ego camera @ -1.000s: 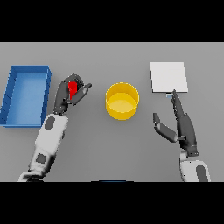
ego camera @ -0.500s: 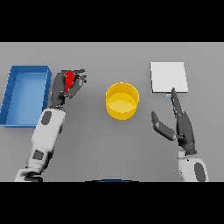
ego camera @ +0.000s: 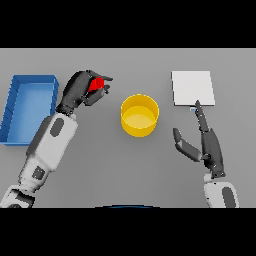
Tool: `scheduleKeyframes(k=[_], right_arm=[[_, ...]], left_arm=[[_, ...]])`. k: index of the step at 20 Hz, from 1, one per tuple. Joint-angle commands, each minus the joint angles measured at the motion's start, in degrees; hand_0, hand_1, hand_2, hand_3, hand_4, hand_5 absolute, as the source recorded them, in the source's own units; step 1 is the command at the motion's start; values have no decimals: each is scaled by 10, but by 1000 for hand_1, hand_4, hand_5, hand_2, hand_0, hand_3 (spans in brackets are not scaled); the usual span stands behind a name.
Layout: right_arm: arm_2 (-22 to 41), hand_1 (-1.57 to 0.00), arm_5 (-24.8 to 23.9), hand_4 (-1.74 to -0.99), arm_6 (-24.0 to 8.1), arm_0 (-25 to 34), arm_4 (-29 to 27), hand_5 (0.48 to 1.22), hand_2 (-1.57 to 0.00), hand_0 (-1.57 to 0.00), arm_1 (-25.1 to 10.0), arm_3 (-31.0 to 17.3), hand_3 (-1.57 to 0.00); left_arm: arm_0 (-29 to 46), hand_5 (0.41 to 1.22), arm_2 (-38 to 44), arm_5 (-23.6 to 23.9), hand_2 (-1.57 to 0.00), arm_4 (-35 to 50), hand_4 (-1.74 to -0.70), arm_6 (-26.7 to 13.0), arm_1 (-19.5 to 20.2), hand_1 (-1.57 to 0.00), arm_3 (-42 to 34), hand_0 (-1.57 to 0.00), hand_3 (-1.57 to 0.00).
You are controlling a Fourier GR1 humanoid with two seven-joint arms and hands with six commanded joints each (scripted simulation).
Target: Pick up the red beaker and tilt it to pour out 1 green nut into yellow bowl. Pick up the yellow bowl and place it on the metallic measuring scale.
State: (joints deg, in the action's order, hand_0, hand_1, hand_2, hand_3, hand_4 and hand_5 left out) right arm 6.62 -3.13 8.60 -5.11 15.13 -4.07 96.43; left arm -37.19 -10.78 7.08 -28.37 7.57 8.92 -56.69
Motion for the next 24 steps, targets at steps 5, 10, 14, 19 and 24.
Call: scheduleKeyframes(k=[5, 10, 14, 19, 24], right_arm=[[-1, 1, 6, -1086, 6, -11, -4, 679, 1, 1, -4, 1, 1], [2, 1, 3, -1062, -1, -4, 4, 691, 1, 1, -4, 8, 1], [3, 1, 8, -1063, 3, -9, -4, 681, 1, 1, 1, 9, 1], [3, 1, 13, -1065, -6, -7, -9, 676, 1, 1, 2, 4, 1], [11, 1, 18, -1063, 8, -16, -4, 694, 1, 1, 1, 5, 1]], left_arm=[[-39, 1152, -71, -33, -1565, -76, -1738, -63, 21, -1565, -9, -1565, -1563], [-115, 1193, -173, -97, -1569, -181, -1740, -79, 46, -1569, 24, -1569, -1568], [-175, 1210, -247, -172, -1570, -239, -1612, -69, 50, -1570, 57, -1570, -1570], [-245, 1217, -319, -221, -1571, -295, -1672, -56, 43, -1571, 117, -1571, -1571], [-300, 1220, -390, -234, -1571, -350, -1718, -53, 31, -1571, 168, -1571, -1571]])
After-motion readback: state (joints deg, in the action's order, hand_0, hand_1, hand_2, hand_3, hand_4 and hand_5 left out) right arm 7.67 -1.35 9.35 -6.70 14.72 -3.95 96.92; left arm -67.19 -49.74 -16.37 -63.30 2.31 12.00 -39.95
